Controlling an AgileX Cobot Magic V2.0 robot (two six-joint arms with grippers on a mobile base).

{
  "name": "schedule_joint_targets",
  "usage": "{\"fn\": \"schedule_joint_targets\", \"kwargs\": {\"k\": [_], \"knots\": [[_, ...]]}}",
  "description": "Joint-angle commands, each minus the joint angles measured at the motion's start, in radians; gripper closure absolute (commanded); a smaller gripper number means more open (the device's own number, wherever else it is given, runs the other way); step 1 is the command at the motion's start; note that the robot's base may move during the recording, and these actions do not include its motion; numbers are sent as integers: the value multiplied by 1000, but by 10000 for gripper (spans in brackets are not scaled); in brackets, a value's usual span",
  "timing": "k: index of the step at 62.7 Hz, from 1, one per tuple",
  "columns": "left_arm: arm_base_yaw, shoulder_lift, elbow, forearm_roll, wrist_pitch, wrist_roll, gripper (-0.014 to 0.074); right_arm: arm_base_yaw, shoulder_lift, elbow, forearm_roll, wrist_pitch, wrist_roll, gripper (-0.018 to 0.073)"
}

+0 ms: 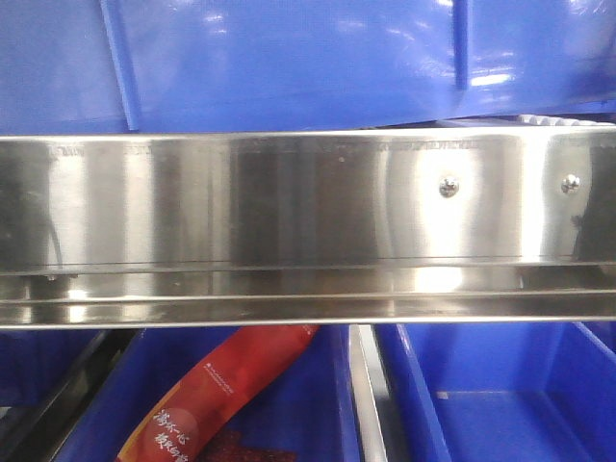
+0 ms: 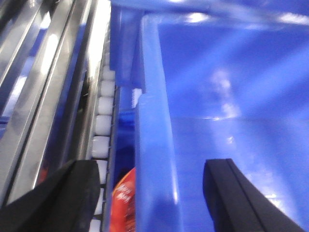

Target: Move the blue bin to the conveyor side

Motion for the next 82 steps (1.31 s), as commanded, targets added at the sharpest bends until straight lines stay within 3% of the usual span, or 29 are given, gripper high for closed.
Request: {"fn": "schedule_joint_targets", "kwargs": {"k": [1, 10, 38, 49, 82], "knots": [[-36, 6, -14, 18, -7, -30, 230, 0, -11, 2, -7, -13, -16, 637], [-63, 28, -14, 91, -11, -131, 230, 0, -11, 2, -7, -13, -16, 637], [-63, 75, -14, 96, 26, -131, 230, 0, -7, 2, -7, -13, -16, 637], [-60, 75, -14, 133, 31, -131, 230, 0, -5, 2, -7, -13, -16, 637], [-55, 75, -14, 121, 46, -131, 259, 0, -5, 2, -7, -13, -16, 637]]}}
